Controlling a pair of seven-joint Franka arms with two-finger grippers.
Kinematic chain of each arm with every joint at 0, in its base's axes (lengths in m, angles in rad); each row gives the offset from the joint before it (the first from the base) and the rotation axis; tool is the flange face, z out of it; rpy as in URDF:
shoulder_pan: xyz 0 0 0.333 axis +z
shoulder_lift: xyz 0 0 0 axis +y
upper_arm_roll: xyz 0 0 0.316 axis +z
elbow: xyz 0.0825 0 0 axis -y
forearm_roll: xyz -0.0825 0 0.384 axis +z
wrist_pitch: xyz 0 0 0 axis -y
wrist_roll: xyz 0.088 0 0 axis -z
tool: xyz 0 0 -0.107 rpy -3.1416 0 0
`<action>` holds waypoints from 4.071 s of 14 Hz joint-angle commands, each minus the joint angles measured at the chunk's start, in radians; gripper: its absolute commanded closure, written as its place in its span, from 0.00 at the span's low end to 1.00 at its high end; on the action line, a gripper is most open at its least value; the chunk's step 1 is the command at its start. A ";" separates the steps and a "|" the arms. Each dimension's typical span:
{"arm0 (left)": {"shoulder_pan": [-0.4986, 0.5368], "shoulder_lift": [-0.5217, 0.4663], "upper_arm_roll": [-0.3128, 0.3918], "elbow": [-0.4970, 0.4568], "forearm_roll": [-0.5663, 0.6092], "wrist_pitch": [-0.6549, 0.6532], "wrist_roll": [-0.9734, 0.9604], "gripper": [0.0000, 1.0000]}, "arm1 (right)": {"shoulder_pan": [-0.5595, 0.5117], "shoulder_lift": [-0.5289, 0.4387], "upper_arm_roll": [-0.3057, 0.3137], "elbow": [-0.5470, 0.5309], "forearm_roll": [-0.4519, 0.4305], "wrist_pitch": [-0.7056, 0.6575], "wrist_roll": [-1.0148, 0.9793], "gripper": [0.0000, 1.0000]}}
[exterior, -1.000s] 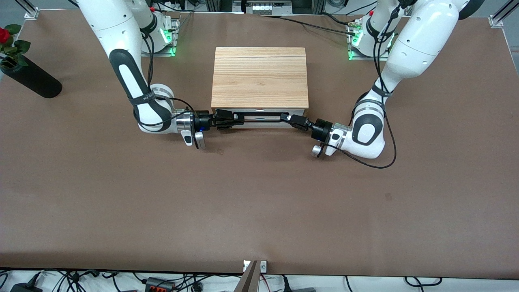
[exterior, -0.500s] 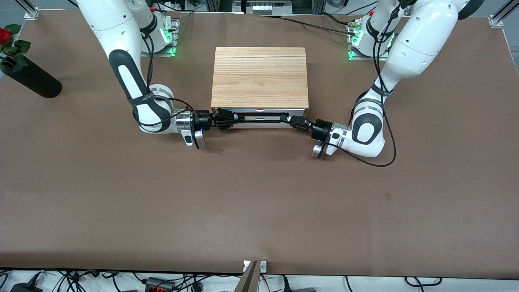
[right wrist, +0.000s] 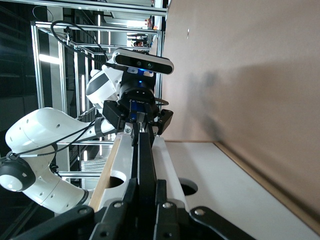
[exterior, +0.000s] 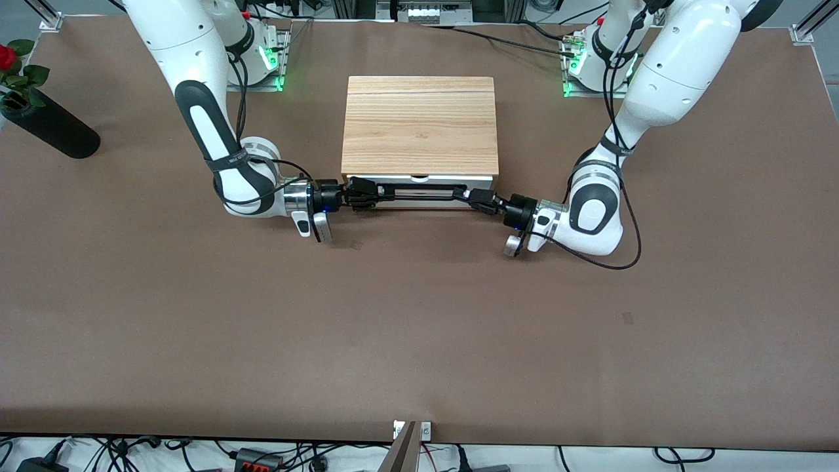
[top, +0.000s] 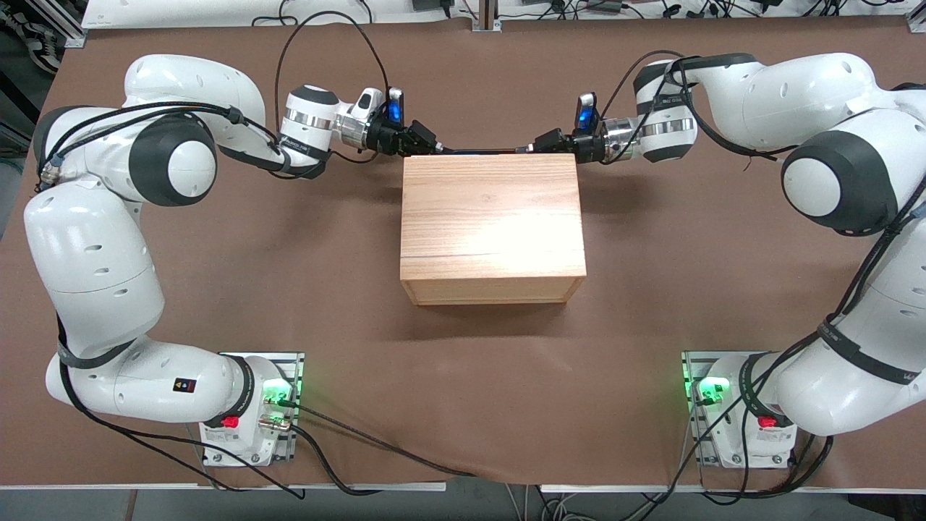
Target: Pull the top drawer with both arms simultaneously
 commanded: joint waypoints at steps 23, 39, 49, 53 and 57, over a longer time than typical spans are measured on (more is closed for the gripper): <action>0.002 0.138 0.046 0.352 -0.025 0.098 -0.065 0.17 | -0.059 0.262 -0.010 0.393 -0.065 -0.013 0.080 0.00; 0.093 -0.059 0.124 0.520 0.745 0.000 -0.246 0.00 | -0.051 -0.009 -0.239 0.554 -1.265 -0.030 0.540 0.00; 0.160 -0.333 0.134 0.521 1.193 -0.291 -0.328 0.00 | -0.045 -0.256 -0.357 0.618 -1.749 -0.402 0.772 0.00; 0.185 -0.436 0.132 0.506 1.339 -0.330 -0.358 0.00 | -0.100 -0.305 -0.383 0.790 -1.700 -0.565 0.775 0.00; 0.173 -0.586 0.115 0.295 1.348 -0.276 -0.538 0.00 | -0.295 -0.451 -0.169 0.608 -1.750 -0.504 0.836 0.00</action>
